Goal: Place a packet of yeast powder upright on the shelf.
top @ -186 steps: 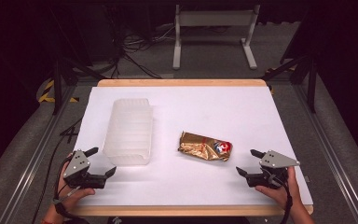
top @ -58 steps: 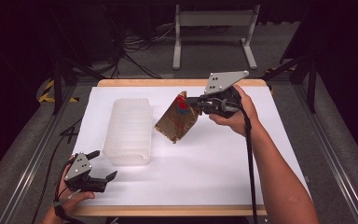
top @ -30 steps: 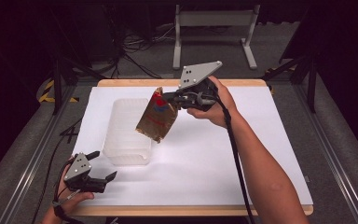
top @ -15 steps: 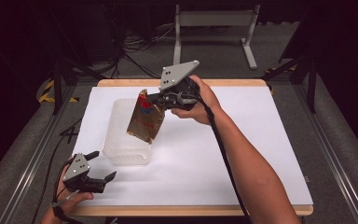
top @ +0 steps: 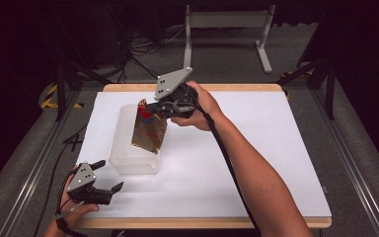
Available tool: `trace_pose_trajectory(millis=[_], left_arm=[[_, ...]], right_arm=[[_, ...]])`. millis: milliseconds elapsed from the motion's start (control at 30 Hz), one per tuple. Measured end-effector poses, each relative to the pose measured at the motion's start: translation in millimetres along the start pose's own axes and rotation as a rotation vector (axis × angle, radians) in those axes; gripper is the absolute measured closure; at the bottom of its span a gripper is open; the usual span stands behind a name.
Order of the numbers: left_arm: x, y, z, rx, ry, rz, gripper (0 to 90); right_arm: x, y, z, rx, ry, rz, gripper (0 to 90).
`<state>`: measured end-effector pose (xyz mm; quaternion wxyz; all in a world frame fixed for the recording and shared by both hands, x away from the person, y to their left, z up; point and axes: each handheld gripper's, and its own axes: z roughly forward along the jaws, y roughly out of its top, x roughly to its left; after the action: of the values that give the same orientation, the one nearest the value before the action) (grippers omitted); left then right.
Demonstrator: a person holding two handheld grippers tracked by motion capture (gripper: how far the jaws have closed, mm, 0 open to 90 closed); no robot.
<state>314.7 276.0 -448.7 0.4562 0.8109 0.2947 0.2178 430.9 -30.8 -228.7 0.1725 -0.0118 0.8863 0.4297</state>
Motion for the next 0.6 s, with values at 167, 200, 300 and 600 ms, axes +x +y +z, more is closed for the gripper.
trace_pose_trajectory(millis=[167,200,300,600], left_arm=[[0.6,-0.8,-0.5,-0.004,-0.001,-0.004,4.7],[0.7,-0.9,-0.5,-0.004,-0.002,-0.004,4.7],[0.8,-1.4,-1.0,-0.005,-0.002,-0.006,4.7],[1.0,-2.4,-1.3,-0.002,-0.005,-0.006,4.8]], right_arm=[[-5.3,0.2,14.4,0.029,0.015,-0.025,89.3],[-6.6,-0.1,16.4,0.03,0.024,-0.024,89.3],[-11.0,-0.2,20.6,0.027,0.02,-0.021,89.3],[-21.8,7.9,22.0,0.009,0.026,-0.03,89.2]])
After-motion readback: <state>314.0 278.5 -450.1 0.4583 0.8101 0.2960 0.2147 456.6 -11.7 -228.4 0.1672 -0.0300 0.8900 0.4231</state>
